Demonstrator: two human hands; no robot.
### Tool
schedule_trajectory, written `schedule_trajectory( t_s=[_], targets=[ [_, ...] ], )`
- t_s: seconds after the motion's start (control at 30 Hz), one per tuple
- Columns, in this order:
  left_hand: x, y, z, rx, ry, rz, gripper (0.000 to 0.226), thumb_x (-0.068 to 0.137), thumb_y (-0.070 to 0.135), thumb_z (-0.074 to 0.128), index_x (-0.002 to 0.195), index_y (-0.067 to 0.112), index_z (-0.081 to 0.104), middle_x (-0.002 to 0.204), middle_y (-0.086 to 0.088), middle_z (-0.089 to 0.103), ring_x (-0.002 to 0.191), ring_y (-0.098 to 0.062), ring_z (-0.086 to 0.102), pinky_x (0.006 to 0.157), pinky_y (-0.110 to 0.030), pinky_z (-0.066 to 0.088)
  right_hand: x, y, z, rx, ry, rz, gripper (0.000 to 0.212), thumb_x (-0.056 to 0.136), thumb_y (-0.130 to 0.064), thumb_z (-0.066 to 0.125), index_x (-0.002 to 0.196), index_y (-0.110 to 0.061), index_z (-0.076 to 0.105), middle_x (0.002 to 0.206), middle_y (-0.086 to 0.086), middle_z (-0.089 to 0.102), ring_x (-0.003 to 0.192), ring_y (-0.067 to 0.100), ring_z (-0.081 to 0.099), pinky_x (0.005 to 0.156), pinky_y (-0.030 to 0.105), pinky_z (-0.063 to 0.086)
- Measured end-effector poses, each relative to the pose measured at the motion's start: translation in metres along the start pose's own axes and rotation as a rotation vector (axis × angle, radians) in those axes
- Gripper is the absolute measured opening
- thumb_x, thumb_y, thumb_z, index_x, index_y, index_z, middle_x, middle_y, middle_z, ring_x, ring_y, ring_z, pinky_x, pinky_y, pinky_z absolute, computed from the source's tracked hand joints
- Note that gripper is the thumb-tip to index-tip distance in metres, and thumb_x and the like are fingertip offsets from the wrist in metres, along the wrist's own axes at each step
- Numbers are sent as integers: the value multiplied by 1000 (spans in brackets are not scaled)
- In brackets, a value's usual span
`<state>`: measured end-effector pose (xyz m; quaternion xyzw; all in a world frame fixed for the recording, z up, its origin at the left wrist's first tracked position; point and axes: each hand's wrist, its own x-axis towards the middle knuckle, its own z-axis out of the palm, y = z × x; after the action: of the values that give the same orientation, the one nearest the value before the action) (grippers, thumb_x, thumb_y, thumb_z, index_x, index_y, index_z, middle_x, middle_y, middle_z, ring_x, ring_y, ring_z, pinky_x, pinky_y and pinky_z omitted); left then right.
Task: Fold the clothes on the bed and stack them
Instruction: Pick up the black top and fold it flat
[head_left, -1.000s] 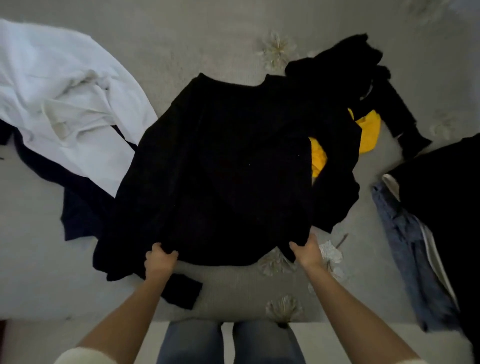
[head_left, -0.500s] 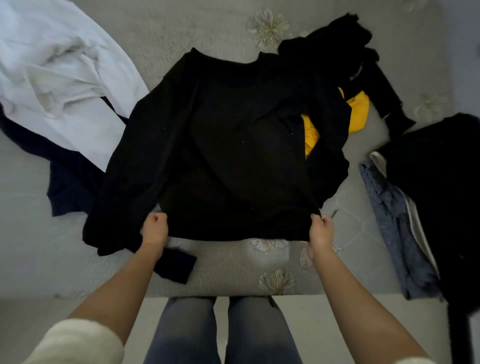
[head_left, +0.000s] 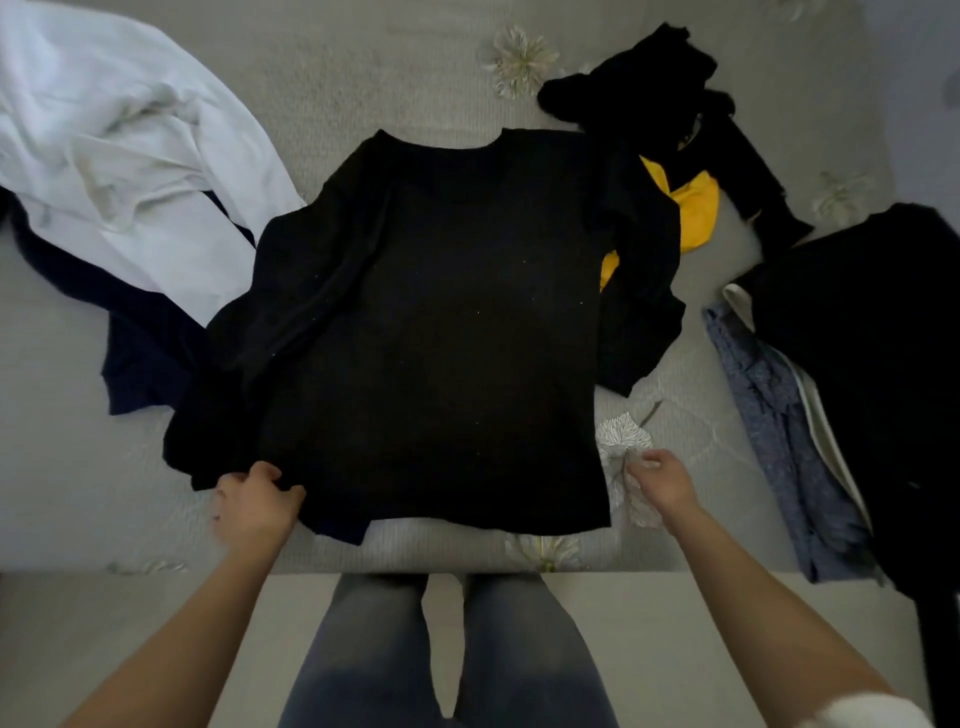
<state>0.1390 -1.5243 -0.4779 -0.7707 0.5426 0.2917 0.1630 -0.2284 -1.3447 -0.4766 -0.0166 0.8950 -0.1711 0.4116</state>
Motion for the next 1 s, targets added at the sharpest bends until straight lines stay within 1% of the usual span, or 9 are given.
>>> schedule_trajectory(
  t_s=[0.13, 0.27, 0.37, 0.47, 0.53, 0.63, 0.77, 0.9, 1.0],
  targets=[
    [-10, 59, 22, 43, 137, 146, 39, 87, 28, 57, 123, 12, 53, 137, -18, 36, 126, -38, 32, 103, -50, 29, 49, -41, 0, 166, 113, -36, 47, 91, -20, 55, 129, 4, 43, 125, 22, 53, 116, 34, 50, 96, 35, 39],
    [-15, 126, 47, 22, 78, 237, 40, 89, 29, 54, 125, 13, 51, 141, -15, 34, 129, -34, 31, 104, -50, 29, 100, -74, 9, 372, 138, -19, 30, 84, -24, 65, 99, 1, 57, 86, 12, 60, 85, 27, 59, 87, 38, 50],
    [-15, 164, 59, -9, 3, 307, 39, 91, 29, 53, 127, 15, 50, 141, -13, 33, 128, -32, 33, 104, -46, 31, 127, -85, 13, 460, 160, 23, 37, 80, -16, 69, 107, 2, 53, 97, 12, 58, 86, 26, 58, 85, 41, 53],
    [-12, 193, 64, -56, -64, 359, 39, 91, 28, 53, 129, 17, 48, 140, -10, 33, 127, -28, 35, 104, -42, 34, 135, -88, 4, 500, 160, 77, 9, 82, 0, 60, 76, 0, 54, 75, 7, 54, 63, 19, 51, 60, 33, 50],
    [-11, 210, 63, -101, -57, 368, 39, 91, 27, 53, 129, 17, 48, 140, -10, 33, 127, -27, 36, 104, -42, 37, 135, -90, -15, 445, 201, -6, 26, 83, 2, 55, 62, -9, 45, 65, 7, 51, 53, 18, 47, 51, 29, 42],
    [-19, 225, 62, -117, -50, 388, 38, 92, 26, 53, 128, 17, 48, 140, -11, 33, 126, -27, 37, 103, -44, 40, 109, -101, -69, 71, 399, -367, 6, 83, -4, 55, 79, -8, 56, 88, 18, 55, 78, 29, 54, 69, 35, 39],
    [-31, 237, 64, -117, -83, 435, 36, 92, 26, 53, 127, 17, 49, 139, -10, 34, 124, -26, 40, 101, -44, 42, 79, -105, -183, -119, 795, -740, 25, 81, -3, 51, 103, 4, 60, 112, 29, 51, 100, 25, 44, 86, 31, 33],
    [-40, 249, 72, -97, -106, 478, 34, 92, 26, 52, 125, 17, 51, 138, -9, 36, 122, -25, 41, 101, -44, 41, 162, -59, -299, -221, 970, -556, 31, 79, -26, 37, 105, -24, 54, 115, 11, 56, 103, 25, 55, 93, 43, 46],
    [-46, 254, 81, -61, -122, 512, 34, 93, 27, 51, 124, 16, 51, 137, -8, 37, 119, -24, 42, 98, -43, 43, 167, -47, -299, -344, 843, -422, 35, 83, -11, 47, 117, -10, 52, 129, 23, 43, 113, 42, 46, 100, 52, 40]
  ],
)
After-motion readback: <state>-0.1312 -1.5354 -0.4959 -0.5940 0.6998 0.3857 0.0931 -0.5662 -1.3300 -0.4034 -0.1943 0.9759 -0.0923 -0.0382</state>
